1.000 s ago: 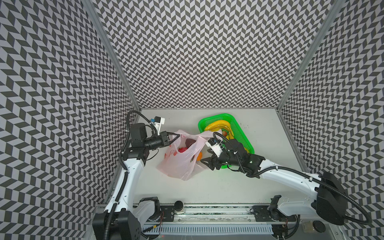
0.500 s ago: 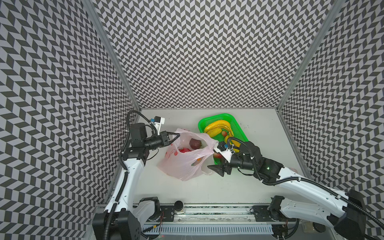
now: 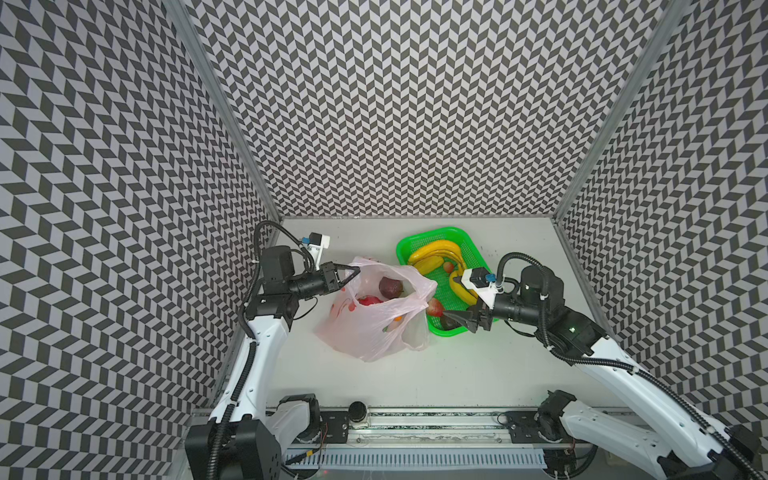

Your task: Place the fake fruits into the plastic bag and tie a complex knot

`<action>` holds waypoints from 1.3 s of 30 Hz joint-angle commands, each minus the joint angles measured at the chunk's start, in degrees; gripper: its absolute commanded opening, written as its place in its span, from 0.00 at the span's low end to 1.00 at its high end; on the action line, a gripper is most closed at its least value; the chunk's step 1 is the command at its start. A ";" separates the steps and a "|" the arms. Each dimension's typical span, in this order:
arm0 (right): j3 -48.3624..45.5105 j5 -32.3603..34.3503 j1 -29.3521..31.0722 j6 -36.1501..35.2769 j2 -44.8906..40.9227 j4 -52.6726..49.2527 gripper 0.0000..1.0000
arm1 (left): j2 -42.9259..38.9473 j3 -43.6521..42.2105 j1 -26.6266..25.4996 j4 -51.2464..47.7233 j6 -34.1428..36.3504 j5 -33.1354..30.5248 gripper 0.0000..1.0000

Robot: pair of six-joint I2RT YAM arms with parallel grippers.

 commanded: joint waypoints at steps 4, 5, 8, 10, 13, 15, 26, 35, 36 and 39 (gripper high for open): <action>5.53 -16.23 -5.40 -11.32 8.25 2.45 0.81 | 1.41 0.55 -0.31 -0.19 2.24 0.73 0.00; 6.18 -18.67 -5.50 -12.68 9.39 2.55 0.81 | 1.61 0.38 -0.32 -0.10 2.17 0.88 0.00; 6.92 -23.65 -5.50 -15.62 11.01 3.83 0.81 | 1.73 -0.09 -0.46 1.17 1.47 0.95 0.00; 6.69 -24.96 -5.46 -15.88 11.39 5.69 0.81 | 1.68 -0.27 -0.62 1.94 0.99 0.95 0.00; 6.77 -26.65 -5.41 -15.11 12.43 7.60 0.78 | 1.64 -0.24 -0.76 2.08 0.92 0.81 0.00; 7.03 -27.17 -5.27 -14.73 13.23 8.33 0.74 | 1.64 -0.46 -0.76 2.09 0.82 0.58 0.00; 9.35 -27.06 -2.09 -10.30 18.09 11.50 0.51 | 1.44 -0.63 -1.50 3.01 -0.06 -0.18 0.00; 9.86 -27.62 -0.17 -6.70 19.05 13.95 0.20 | 1.35 -0.99 -1.89 3.31 -0.17 -0.59 0.00; 9.93 -27.24 -0.17 -6.33 19.05 14.07 0.14 | 1.31 -0.92 -1.88 3.41 -0.30 -0.73 0.01; 9.90 -25.48 -0.17 -5.28 18.97 14.18 0.00 | 1.11 -0.73 -1.85 3.52 -0.41 -1.17 0.13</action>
